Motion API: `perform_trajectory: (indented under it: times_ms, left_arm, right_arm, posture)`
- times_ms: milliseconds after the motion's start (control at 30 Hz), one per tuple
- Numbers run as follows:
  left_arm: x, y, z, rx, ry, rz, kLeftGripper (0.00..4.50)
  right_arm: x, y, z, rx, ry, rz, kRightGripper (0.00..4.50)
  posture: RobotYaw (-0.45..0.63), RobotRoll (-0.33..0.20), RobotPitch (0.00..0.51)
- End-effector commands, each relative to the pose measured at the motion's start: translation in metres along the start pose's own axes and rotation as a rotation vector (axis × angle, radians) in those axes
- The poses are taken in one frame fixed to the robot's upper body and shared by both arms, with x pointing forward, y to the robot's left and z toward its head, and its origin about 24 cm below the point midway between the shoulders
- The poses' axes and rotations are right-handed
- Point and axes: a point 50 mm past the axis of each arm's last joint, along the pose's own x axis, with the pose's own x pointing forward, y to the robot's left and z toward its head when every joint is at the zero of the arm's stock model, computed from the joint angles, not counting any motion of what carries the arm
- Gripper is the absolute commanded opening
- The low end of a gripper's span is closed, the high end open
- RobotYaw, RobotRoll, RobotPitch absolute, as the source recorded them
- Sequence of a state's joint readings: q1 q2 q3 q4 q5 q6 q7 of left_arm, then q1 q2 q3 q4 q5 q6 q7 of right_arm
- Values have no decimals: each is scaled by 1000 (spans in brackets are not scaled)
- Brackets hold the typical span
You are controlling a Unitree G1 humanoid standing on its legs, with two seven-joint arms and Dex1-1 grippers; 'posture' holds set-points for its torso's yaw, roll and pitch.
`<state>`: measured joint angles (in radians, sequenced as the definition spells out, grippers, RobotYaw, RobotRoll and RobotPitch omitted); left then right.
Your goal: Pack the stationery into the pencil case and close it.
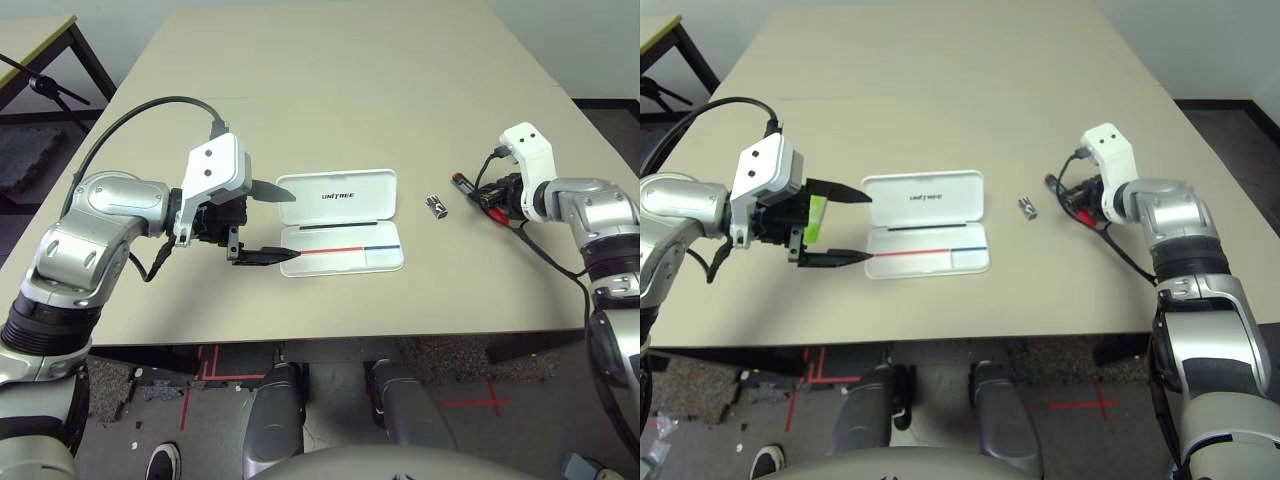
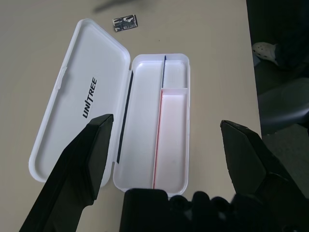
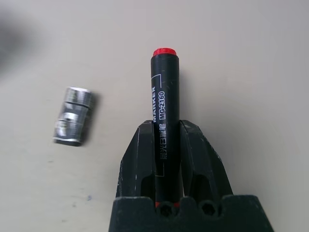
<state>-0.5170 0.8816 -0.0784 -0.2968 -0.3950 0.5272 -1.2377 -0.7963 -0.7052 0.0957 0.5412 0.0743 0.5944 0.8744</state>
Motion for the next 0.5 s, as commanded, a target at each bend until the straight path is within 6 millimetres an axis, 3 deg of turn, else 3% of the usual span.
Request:
perform_trajectory:
  times_ms: [33,233,500]
  left_arm:
    - [-4,-1,-1,1,10,9,4500]
    - [-4,-1,-3,-1,16,14,4500]
    - [-3,-3,-7,-8,29,23,4500]
  right_arm:
    - [-8,4,17,-108,-27,56,476]
    - [-31,30,33,-333,-112,358,476]
    - [-46,58,39,-447,-92,612,476]
  posture:
    - [-34,0,140]
    - [-25,0,138]
    - [-17,0,135]
